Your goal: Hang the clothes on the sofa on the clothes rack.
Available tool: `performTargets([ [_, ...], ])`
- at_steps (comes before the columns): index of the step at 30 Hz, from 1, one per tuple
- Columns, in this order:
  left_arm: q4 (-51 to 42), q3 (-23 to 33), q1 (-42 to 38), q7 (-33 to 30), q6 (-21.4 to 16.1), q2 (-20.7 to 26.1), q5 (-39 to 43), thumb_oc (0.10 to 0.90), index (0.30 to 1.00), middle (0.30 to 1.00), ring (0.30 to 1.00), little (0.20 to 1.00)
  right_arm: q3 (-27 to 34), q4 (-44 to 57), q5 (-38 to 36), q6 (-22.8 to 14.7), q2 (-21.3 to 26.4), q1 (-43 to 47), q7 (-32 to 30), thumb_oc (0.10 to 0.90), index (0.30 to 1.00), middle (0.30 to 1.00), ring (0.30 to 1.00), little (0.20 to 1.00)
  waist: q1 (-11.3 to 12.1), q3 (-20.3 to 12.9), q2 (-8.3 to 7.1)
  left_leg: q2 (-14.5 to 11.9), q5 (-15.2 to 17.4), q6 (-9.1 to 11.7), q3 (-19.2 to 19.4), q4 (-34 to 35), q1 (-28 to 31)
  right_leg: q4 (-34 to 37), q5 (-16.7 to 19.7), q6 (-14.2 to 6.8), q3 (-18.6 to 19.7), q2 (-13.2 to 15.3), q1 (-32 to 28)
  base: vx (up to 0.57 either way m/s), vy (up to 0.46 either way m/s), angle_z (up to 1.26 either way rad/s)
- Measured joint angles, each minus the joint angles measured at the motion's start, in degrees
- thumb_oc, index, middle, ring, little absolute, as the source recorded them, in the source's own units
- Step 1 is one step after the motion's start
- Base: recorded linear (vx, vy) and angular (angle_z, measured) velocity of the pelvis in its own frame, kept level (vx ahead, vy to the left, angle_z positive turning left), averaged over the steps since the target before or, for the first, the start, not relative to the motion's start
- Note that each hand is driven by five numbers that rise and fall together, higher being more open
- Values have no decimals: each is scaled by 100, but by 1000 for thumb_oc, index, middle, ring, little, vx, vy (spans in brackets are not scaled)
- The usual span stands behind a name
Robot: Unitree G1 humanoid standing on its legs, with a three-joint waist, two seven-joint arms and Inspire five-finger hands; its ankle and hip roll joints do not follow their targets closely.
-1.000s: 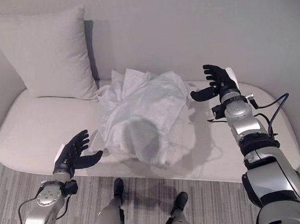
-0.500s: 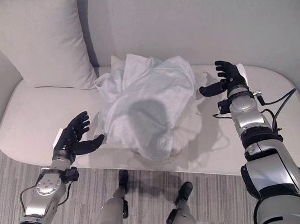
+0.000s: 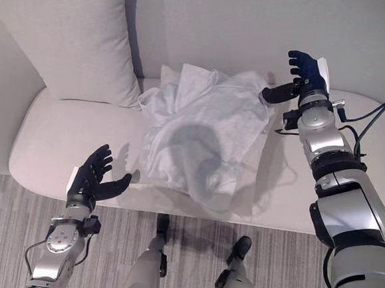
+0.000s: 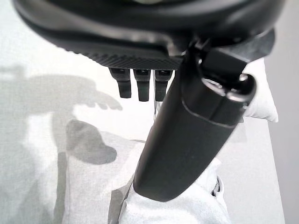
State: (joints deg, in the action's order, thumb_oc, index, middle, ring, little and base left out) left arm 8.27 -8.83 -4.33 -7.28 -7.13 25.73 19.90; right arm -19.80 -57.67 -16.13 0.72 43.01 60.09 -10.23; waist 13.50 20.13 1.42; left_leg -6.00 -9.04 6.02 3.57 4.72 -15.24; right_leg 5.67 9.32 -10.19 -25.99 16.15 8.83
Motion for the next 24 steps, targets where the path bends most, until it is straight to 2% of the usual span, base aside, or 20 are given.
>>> performTargets([
  [2, -10, -51, -19, 1, -1, 0, 0, 800, 900, 900, 900, 900, -241, -374, 1, 0, -6, 182, 35, 800, 900, 900, 900, 900, 63, 0, 0, 2, -11, 3, -31, -1, -25, 0, 0, 0, -33, -2, 2, 2, -3, 6],
  [8, -13, -99, 9, 1, -2, 7, 2, 800, 900, 900, 900, 900, -283, -1293, 5, 15, -233, 496, 198, 800, 900, 900, 900, 900, 207, 5, 9, 10, -39, 12, -168, -4, -138, 0, -1, -1, -167, -9, 12, 1, -3, 11],
  [9, -13, -103, 1, 2, -1, 7, 2, 800, 900, 900, 900, 900, -284, -1369, 10, 23, -238, 503, 256, 667, 700, 700, 700, 700, 218, 6, 11, 16, -50, 10, -201, -3, -172, 0, -2, -2, -194, -8, 19, 1, -10, 17],
  [10, -13, -104, -7, 3, -1, 7, 2, 800, 900, 900, 900, 900, -300, -1453, 11, 27, -252, 505, 277, 507, 460, 460, 460, 460, 224, 7, 12, 20, -59, 10, -237, -3, -194, 0, -2, -2, -221, -8, 20, 3, -6, 16],
  [11, -13, -104, -14, 5, -1, 9, 2, 800, 900, 900, 900, 900, -338, -1530, 15, 32, -253, 508, 318, 400, 300, 300, 300, 300, 239, 7, 12, 24, -67, 6, -256, -3, -214, 0, -2, -2, -257, -8, 19, 3, 0, 14],
  [14, -13, -103, -13, 0, -1, 18, 2, 800, 900, 900, 900, 900, -329, -1628, 16, 38, -253, 520, 360, 400, 300, 300, 300, 300, 257, 7, 12, 49, -77, 3, -270, -2, -234, 1, -2, -2, -286, 14, 18, 7, 6, 6],
  [19, -66, -84, -37, -30, 1, 30, -2, 800, 900, 900, 900, 900, -324, -1439, 17, 62, -248, 555, 262, 400, 300, 300, 300, 300, 157, 7, 11, 50, -89, -6, -254, -2, -228, 0, -1, -2, -263, 17, 21, 0, 3, -1],
  [22, -301, -58, -22, -81, 0, 149, -7, 800, 900, 900, 900, 900, -338, -712, 84, 197, -230, 488, 178, 400, 300, 300, 300, 300, 22, 9, 8, 46, -92, -9, -228, -2, -219, 0, 4, -7, -229, 15, 32, -6, 9, -5],
  [24, -462, 69, -33, -88, 2, 212, -15, 800, 900, 900, 900, 900, -338, 709, 364, 243, -37, 68, 78, 400, 300, 300, 300, 300, -57, 17, -6, 39, -91, -9, -160, 5, -184, 0, 13, -18, -139, 17, 53, -3, -7, -12],
])
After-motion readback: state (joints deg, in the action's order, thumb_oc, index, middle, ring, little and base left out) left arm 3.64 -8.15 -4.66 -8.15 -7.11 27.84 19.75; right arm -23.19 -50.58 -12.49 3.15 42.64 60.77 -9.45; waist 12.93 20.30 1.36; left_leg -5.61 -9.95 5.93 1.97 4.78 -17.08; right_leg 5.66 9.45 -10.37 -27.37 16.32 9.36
